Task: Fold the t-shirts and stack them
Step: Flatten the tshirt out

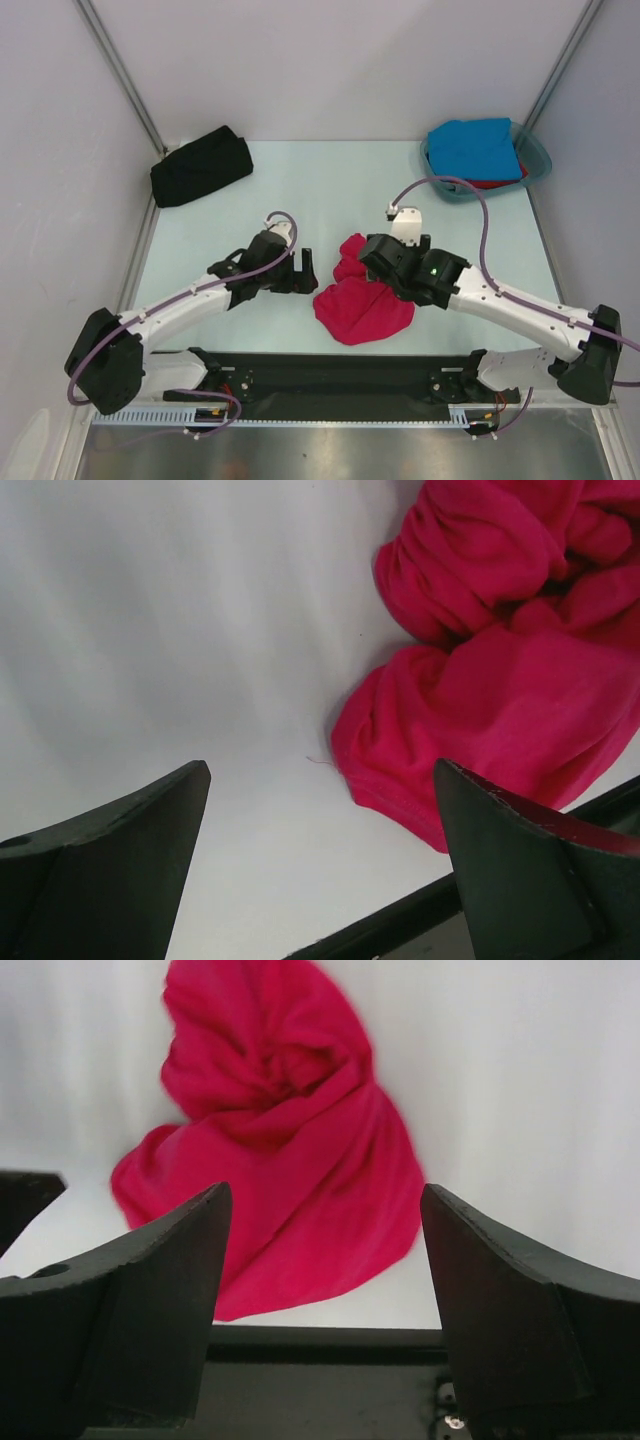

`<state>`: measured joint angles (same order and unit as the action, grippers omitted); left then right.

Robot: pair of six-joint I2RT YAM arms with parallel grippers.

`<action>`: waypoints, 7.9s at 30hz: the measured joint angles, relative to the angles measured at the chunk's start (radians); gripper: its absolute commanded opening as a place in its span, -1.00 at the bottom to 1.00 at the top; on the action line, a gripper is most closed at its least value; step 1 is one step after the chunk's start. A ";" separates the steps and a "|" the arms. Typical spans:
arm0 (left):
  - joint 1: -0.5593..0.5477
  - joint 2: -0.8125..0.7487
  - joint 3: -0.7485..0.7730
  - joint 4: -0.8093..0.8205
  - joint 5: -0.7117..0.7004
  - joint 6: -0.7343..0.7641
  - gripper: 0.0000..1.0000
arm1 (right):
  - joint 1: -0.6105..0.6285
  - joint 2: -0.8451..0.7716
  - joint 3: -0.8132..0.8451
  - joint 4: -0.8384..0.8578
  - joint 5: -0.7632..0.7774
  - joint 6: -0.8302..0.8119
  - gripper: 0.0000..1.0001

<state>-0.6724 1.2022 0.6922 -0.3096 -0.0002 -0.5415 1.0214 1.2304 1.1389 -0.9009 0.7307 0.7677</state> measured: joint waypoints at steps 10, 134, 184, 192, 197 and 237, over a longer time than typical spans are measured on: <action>-0.020 0.039 -0.021 0.090 0.151 -0.045 1.00 | 0.067 0.118 -0.064 0.103 -0.137 0.042 0.61; -0.034 0.470 0.367 -0.071 -0.173 0.053 -0.25 | -0.106 -0.092 -0.149 0.109 0.047 -0.062 0.68; -0.094 0.002 1.386 -0.547 0.613 0.229 -0.39 | -0.136 -0.335 -0.256 -0.007 0.199 0.069 0.66; -0.091 -0.064 1.326 -0.580 0.553 0.247 -0.22 | -0.161 -0.260 -0.283 0.101 0.148 -0.022 0.67; -0.090 -0.018 1.073 -0.544 0.409 0.244 -0.20 | -0.191 -0.191 -0.290 0.213 0.010 -0.108 0.66; -0.052 -0.163 0.529 -0.385 -0.459 0.009 0.18 | 0.117 0.330 -0.051 0.450 -0.443 -0.121 0.01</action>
<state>-0.7246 1.0397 1.2209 -0.6949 -0.4591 -0.5327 1.1381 1.5604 1.0874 -0.4507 0.2882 0.6468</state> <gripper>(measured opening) 0.591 0.531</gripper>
